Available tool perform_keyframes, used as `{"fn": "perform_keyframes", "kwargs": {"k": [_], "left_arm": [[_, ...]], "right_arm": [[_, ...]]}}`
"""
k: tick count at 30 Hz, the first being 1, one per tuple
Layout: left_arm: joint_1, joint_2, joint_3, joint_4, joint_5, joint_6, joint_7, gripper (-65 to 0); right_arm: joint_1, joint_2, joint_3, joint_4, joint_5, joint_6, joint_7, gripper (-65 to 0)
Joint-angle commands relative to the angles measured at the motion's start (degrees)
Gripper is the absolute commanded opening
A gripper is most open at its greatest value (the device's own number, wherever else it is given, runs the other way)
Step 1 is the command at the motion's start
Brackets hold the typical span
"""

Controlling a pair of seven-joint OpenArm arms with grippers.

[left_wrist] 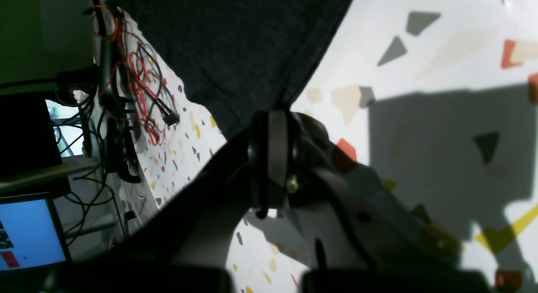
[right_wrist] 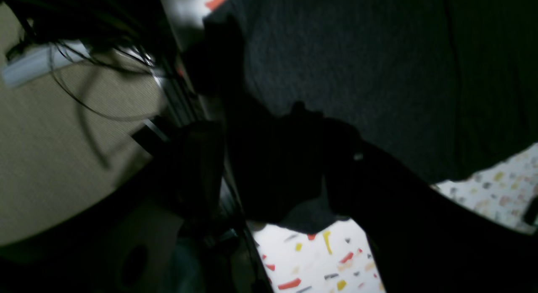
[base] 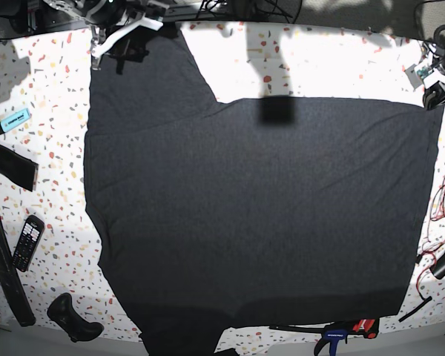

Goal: Fold the T-shirt properly
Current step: 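Grasp the shirt's shoulder edges with both grippers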

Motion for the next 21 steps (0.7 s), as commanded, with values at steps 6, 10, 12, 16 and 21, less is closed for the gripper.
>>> {"fn": "perform_keyframes", "kwargs": {"k": [6,10,12,16,21], "left_arm": [[1.0,-0.2,0.2,-0.2,1.0,-1.5,0.1,-65.0],[1.0,-0.2,0.2,-0.2,1.0,-1.5,0.1,-65.0],[1.0,-0.2,0.2,-0.2,1.0,-1.5,0.1,-65.0],[1.0,-0.2,0.2,-0.2,1.0,-1.5,0.1,-65.0],[1.0,-0.2,0.2,-0.2,1.0,-1.5,0.1,-65.0]], "right_arm": [[-0.3,0.5,0.2,0.8,-0.9,-1.0,1.7,-29.7],[-0.3,0.5,0.2,-0.7,-0.8,-1.0,4.6,-29.7],[-0.3,0.5,0.2,-1.5,-0.9,-1.0,5.2,-29.7],[-0.3,0.5,0.2,-2.0,-0.9,-3.6,5.1,-29.7],[1.1,0.5,0.2,-3.2,-0.9,-5.5,4.7,-29.7]]}}
